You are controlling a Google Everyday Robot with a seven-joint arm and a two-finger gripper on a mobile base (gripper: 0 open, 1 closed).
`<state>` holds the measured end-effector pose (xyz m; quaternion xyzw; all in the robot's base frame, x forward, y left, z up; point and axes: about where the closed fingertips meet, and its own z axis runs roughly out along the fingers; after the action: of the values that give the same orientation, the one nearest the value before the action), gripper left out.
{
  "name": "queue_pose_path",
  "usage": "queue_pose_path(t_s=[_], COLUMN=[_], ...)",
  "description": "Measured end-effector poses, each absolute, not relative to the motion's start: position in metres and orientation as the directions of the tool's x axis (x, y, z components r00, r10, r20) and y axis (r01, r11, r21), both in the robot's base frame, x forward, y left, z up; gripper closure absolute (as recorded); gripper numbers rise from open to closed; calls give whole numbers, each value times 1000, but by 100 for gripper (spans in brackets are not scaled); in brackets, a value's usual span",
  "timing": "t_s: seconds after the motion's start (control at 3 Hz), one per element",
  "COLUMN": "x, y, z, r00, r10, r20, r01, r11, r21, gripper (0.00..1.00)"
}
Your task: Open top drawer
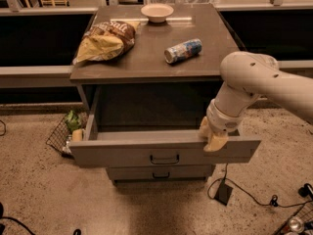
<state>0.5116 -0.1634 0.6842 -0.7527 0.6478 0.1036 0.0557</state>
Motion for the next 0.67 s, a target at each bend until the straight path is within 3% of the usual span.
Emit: queue_pose_path(t_s=[0.33, 0.67], x=[507, 504], y=[-163, -162], z=[688, 687], r00=[147, 149], r10=[-962, -960], r20=[-232, -238], r01=[-986, -985], r11=[-161, -164], r21=[42, 44], gripper=[94, 100])
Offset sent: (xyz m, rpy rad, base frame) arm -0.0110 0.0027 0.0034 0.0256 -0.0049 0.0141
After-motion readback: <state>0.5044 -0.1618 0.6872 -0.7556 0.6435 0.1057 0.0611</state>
